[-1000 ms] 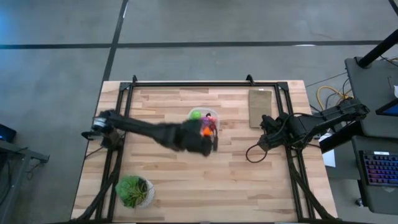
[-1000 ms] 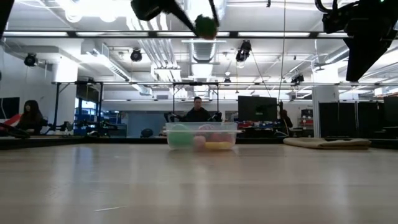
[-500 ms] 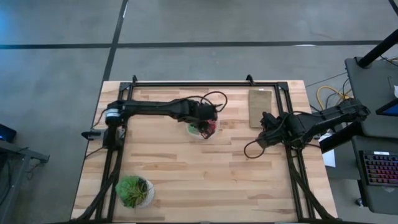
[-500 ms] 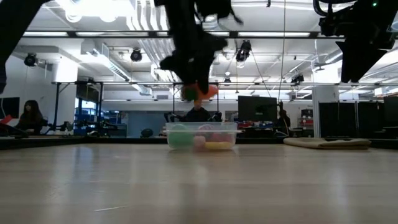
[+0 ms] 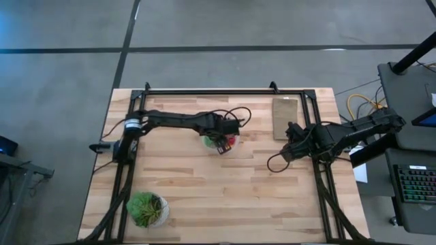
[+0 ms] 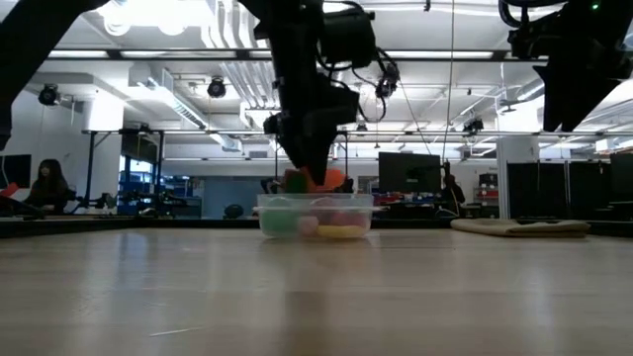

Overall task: Pick and placing Produce into tupperware
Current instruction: Put the orange carrot into the transparent container, then return to Home Position

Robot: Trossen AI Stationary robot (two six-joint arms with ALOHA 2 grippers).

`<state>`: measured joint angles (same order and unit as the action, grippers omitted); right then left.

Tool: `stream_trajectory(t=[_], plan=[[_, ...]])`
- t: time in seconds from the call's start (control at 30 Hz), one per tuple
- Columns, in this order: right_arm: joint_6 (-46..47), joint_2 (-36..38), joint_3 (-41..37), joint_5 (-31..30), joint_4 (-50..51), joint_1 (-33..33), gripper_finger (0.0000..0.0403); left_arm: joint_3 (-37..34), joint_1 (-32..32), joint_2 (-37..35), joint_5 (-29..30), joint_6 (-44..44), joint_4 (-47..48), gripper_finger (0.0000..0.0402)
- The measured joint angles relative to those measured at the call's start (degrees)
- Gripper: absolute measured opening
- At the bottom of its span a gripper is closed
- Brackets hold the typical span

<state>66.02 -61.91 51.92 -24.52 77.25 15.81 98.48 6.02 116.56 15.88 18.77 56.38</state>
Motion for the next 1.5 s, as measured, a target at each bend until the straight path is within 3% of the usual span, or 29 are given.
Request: stream_trajectory(t=[0.13,0.3,0.57,0.77,0.83,0.93,1.0,1.1,1.23,1.33,1.4,1.5], plan=[[0.02,0.0,0.0,0.97,0.0,0.02,0.0302,0.0,0.0,-1.59,0.42,-0.06,-1.71,0.0183],[-0.07,0.0,0.0,0.94,0.1,0.02,0.0302,-0.66,-0.34,-1.52,-8.14,0.37,-1.31,0.0224],[-4.25,0.34,1.65,0.94,0.16,0.0,0.0302,1.62,-1.7,-4.75,-8.81,3.35,0.53,0.0249],[-20.96,1.12,16.67,-3.65,0.92,0.06,0.0302,8.64,-3.39,-20.08,-9.76,0.5,-0.9,0.0249],[-27.58,1.44,23.22,-3.21,1.26,0.17,0.0302,8.39,-4.04,-25.15,-8.86,6.44,-2.59,0.0249],[-27.27,1.8,32.81,-2.14,2.28,0.15,0.0302,5.73,-6.51,-32.8,-7.28,6.97,-8.31,0.0249],[-26.93,2.8,37.64,-1.67,1.06,1.44,0.0302,1.74,-9.73,-36.97,-5.47,5.03,-13.82,0.0249],[-38.06,6.8,37.26,2.0,-2.69,7.34,0.0302,-10.33,-14.6,-42.65,-8.52,1.7,-27.42,0.0249],[-33.6,17.88,24.16,-0.76,-11.06,12.96,0.0302,-34.38,-17.25,-49.49,-19.35,1.85,-55.68,0.0249],[-36.19,28.96,12.11,-0.66,-25.26,13.98,0.0302,-49.67,-16.17,-56.53,-24.64,4.35,-72.62,0.0249],[-41.88,35.75,5.29,3.13,-35.48,14.1,0.0302,-56.14,-14.58,-62.24,-25.38,4.92,-78.19,0.0249],[-48.96,43.62,-2.65,0.0,-46.44,13.91,0.0302,-63.08,-13.18,-70.68,-25.23,4.42,-78.31,0.0249]])
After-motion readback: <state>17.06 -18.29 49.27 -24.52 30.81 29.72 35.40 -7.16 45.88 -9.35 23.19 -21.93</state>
